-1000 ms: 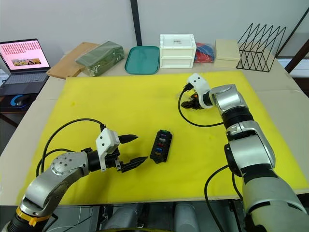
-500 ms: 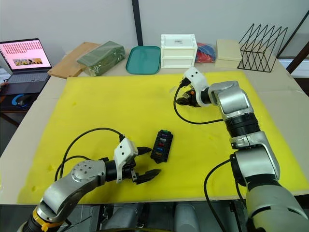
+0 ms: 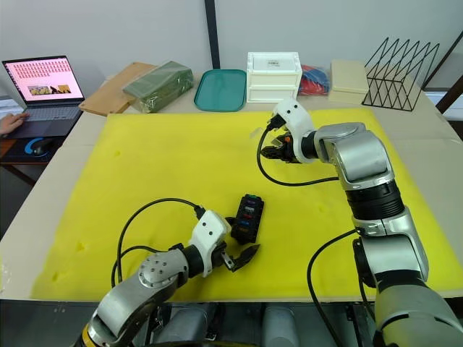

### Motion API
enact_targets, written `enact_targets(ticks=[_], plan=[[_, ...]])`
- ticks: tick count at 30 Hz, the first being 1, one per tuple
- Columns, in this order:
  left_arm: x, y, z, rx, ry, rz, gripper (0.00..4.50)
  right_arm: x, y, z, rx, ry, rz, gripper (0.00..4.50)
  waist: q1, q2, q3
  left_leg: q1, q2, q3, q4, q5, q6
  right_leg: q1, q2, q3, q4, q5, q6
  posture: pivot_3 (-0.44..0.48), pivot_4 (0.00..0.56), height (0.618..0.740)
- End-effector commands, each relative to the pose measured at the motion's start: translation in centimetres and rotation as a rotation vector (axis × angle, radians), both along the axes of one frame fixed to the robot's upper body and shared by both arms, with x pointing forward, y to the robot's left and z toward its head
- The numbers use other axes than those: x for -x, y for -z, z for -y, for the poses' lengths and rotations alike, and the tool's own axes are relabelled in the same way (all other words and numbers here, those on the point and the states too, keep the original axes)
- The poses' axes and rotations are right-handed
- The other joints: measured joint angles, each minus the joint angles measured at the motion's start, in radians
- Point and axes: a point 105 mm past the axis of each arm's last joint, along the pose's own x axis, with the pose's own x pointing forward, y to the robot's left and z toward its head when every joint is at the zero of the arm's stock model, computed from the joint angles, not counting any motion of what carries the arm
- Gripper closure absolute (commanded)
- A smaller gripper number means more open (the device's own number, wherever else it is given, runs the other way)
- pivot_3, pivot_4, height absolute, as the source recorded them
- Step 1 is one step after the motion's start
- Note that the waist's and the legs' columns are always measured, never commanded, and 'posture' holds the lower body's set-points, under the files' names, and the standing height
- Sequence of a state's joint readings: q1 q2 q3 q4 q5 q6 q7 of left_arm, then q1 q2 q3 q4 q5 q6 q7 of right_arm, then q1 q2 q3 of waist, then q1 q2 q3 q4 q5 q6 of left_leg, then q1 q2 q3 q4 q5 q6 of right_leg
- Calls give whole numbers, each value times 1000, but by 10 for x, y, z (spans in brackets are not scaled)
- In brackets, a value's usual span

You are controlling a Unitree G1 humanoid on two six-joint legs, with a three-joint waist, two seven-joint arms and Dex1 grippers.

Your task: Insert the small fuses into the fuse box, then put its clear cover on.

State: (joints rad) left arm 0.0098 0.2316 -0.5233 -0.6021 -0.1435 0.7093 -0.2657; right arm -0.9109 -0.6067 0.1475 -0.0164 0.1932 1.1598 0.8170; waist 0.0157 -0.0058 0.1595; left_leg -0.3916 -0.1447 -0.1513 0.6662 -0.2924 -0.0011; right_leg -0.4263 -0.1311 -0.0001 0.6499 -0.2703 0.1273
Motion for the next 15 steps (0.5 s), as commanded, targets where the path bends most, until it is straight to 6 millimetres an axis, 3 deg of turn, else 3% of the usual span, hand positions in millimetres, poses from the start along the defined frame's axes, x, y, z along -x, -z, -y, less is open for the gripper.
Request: enact_targets(ticks=[1,13,15], plan=[[-3,12,-2,-50,-76,-9,0,4,-18,0,-11,-3,61,2613,0,0,0,0,0,0,0,0,0,0,0,0,0,0,0,0,150,740],[-18,15,-2,-48,-201,52,0,11,-21,0,-11,9,75,2613,-1,0,0,0,0,0,0,0,0,0,0,0,0,0,0,0,150,740],[-20,13,-7,-45,-213,53,575,14,-20,-1,-11,7,74,2613,-1,0,0,0,0,0,0,0,0,0,0,0,0,0,0,0,150,740]])
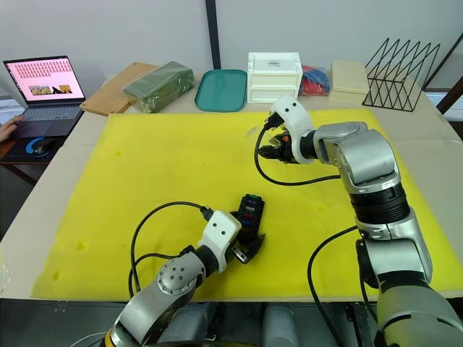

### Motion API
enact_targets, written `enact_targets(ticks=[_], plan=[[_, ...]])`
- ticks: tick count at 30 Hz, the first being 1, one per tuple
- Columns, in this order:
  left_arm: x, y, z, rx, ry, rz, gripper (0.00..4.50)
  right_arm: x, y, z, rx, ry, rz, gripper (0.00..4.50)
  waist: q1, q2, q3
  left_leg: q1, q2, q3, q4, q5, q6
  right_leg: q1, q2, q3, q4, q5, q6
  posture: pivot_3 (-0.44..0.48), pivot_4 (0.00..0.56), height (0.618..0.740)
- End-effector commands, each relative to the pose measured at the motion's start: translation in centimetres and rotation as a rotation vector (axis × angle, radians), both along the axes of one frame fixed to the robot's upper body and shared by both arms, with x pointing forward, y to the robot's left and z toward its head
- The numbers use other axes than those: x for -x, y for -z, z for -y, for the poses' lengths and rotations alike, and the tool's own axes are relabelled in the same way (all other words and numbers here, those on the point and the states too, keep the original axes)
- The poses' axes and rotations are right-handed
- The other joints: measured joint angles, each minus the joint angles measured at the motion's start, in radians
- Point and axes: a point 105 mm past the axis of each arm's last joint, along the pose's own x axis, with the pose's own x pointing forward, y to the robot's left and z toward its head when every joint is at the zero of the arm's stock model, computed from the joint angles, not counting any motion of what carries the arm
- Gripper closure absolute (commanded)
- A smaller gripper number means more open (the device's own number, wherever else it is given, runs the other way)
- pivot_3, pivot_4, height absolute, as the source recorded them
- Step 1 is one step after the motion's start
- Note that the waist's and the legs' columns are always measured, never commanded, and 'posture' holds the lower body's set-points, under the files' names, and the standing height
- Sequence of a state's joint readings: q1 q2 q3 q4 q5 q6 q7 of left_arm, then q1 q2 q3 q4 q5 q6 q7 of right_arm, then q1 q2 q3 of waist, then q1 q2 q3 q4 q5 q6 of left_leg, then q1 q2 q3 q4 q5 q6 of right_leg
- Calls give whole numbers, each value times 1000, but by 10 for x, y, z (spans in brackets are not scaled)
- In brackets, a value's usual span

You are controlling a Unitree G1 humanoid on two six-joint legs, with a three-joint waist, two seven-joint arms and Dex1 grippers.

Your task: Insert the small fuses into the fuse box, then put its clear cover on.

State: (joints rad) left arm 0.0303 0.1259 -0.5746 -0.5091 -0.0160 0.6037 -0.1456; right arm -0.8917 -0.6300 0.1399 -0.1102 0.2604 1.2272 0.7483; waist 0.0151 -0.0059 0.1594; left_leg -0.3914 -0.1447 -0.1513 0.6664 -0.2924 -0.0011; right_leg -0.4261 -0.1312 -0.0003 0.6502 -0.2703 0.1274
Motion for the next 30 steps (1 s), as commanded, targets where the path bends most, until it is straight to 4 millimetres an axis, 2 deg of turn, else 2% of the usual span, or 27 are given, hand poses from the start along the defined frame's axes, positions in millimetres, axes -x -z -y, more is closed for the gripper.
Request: enact_targets(ticks=[1,2,12,19,22,30], plan=[[-10,10,-20,-50,-85,-18,924,7,-16,0,-14,-10,64,2613,-1,0,0,0,0,0,0,0,0,0,0,0,0,0,0,0,150,740],[-11,10,-23,-55,-83,-18,1225,8,-16,0,-13,-11,65,2613,-1,0,0,0,0,0,0,0,0,0,0,0,0,0,0,0,150,740],[-31,-4,-55,-98,-9,14,1225,21,-15,8,-11,15,85,2613,-5,0,0,0,2,0,-1,0,0,-1,2,0,0,0,0,0,150,740],[-36,-11,-58,-136,430,5,1225,34,-20,9,-27,23,117,2613,-3,0,0,0,2,1,-1,0,0,-1,2,-1,0,0,0,0,150,740],[-33,-12,-60,-168,682,17,1225,51,-23,5,-16,-41,123,2613,-2,0,0,0,2,0,-1,0,0,-1,2,-1,0,0,0,0,150,740],[-54,-13,-55,-226,932,80,1225,97,-13,-17,61,-317,37,2613,-2,0,0,0,1,0,0,0,0,0,1,-2,-1,0,0,0,150,740]])
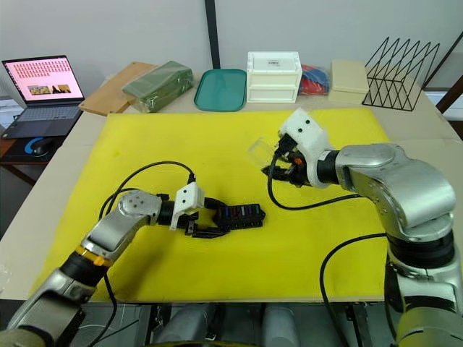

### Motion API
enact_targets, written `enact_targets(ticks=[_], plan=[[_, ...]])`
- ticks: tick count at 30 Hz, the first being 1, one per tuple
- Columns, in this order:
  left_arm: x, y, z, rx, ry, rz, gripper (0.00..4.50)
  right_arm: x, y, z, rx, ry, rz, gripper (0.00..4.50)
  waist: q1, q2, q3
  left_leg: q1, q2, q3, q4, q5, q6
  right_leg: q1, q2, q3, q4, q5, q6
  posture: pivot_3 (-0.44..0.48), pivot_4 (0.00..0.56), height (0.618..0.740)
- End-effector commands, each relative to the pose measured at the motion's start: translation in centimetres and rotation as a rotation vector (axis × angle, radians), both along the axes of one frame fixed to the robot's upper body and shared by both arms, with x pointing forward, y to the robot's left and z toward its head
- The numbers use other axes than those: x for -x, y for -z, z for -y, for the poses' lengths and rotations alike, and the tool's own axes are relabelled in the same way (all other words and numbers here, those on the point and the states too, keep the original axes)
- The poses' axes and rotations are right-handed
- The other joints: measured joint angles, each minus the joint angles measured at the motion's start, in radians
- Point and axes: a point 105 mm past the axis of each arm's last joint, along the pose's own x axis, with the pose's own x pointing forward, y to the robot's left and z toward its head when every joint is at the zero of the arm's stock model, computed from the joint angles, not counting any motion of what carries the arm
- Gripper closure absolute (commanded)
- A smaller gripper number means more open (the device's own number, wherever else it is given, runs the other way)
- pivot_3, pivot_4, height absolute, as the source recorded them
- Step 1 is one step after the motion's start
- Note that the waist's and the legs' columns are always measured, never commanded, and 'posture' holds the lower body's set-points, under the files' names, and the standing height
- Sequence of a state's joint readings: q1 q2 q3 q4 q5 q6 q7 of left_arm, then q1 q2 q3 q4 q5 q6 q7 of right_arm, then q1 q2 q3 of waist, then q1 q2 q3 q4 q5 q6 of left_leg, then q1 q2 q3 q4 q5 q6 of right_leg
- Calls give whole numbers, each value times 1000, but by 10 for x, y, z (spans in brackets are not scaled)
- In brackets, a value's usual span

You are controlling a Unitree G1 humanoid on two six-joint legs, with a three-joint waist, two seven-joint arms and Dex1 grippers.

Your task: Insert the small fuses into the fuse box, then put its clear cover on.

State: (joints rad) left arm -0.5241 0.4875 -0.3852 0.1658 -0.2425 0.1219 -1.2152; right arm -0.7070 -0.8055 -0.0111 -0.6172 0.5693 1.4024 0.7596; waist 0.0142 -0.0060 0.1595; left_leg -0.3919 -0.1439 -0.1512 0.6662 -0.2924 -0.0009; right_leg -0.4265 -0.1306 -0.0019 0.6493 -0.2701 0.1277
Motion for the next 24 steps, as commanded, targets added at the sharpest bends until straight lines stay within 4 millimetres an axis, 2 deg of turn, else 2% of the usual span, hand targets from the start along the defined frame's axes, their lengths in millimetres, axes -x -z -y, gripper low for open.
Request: enact_targets(ticks=[1,9,24], plan=[[-1,4,5,-23,102,33,1225,17,-1,-11,38,-116,-6,2613,-1,0,0,0,0,0,0,0,0,0,0,0,0,0,0,0,150,740],[-10,8,10,-27,138,91,1225,25,31,-39,149,-224,-76,2613,1,0,0,0,0,0,1,0,0,0,-1,0,0,0,1,0,150,740],[-12,9,9,-19,110,98,1225,17,54,-40,239,-198,-93,2613,1,-1,0,0,-1,-1,2,0,0,1,-1,-1,1,1,1,0,150,740]])
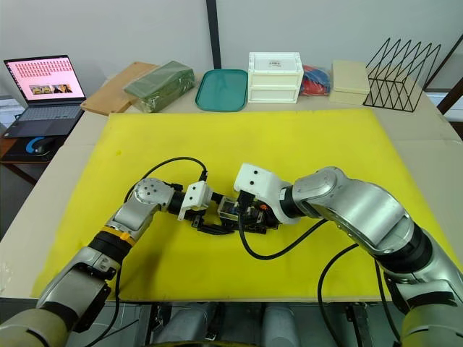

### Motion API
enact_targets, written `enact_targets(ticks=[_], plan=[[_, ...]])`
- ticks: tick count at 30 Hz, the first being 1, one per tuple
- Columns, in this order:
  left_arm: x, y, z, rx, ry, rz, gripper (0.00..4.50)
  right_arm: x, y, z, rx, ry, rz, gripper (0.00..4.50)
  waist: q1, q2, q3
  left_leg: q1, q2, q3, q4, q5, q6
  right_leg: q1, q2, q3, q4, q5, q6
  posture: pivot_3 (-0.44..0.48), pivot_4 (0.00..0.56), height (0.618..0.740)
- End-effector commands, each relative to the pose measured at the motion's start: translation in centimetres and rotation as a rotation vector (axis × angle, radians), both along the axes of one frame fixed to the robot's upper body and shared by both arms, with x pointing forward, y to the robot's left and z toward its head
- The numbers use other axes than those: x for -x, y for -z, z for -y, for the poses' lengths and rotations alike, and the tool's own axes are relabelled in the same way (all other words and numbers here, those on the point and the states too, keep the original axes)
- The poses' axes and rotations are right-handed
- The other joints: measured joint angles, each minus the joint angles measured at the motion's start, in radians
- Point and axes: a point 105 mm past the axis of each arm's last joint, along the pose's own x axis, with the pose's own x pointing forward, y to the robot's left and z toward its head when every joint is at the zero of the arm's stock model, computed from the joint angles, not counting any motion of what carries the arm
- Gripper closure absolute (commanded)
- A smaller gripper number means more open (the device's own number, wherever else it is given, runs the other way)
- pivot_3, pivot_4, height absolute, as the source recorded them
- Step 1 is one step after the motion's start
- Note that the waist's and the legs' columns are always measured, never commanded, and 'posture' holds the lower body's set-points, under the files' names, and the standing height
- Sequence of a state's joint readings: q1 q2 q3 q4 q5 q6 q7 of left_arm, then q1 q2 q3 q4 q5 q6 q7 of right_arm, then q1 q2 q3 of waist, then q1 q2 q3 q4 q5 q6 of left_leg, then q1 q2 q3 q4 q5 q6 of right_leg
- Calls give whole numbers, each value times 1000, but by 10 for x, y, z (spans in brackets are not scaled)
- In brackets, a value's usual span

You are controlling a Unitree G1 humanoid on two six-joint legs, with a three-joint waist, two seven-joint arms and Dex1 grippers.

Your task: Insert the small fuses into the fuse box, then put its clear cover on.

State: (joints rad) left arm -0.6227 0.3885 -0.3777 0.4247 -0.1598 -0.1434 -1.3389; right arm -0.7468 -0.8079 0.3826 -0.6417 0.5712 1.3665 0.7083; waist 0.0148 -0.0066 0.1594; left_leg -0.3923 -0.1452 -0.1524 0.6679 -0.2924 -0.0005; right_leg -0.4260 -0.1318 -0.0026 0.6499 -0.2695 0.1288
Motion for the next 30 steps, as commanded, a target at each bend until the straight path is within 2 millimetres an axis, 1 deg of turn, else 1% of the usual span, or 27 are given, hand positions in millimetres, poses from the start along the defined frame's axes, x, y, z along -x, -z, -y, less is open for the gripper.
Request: enact_targets(ticks=[1,13,19,24,30], plan=[[-2,4,-1,-14,-27,2,1225,-3,-7,1,11,-6,55,2613,0,0,0,0,0,0,0,0,0,0,0,0,0,0,0,0,150,740],[-3,3,-1,-16,-28,0,1225,-2,0,6,54,-27,58,2613,0,0,0,0,0,0,0,0,0,0,0,0,0,0,0,0,150,740],[-2,4,0,-14,-29,-6,1225,-2,-1,1,39,-58,60,2613,0,0,0,0,0,0,0,0,0,0,0,0,0,0,0,0,150,740],[-2,4,0,-16,-29,-5,1225,-4,-1,0,40,-73,60,2613,0,0,0,0,0,0,0,0,0,0,0,0,0,0,0,0,150,740],[-1,5,-1,-19,-30,-5,1225,-8,2,4,62,-65,62,2613,0,0,0,0,0,0,0,0,0,0,0,0,0,0,0,0,150,740]])
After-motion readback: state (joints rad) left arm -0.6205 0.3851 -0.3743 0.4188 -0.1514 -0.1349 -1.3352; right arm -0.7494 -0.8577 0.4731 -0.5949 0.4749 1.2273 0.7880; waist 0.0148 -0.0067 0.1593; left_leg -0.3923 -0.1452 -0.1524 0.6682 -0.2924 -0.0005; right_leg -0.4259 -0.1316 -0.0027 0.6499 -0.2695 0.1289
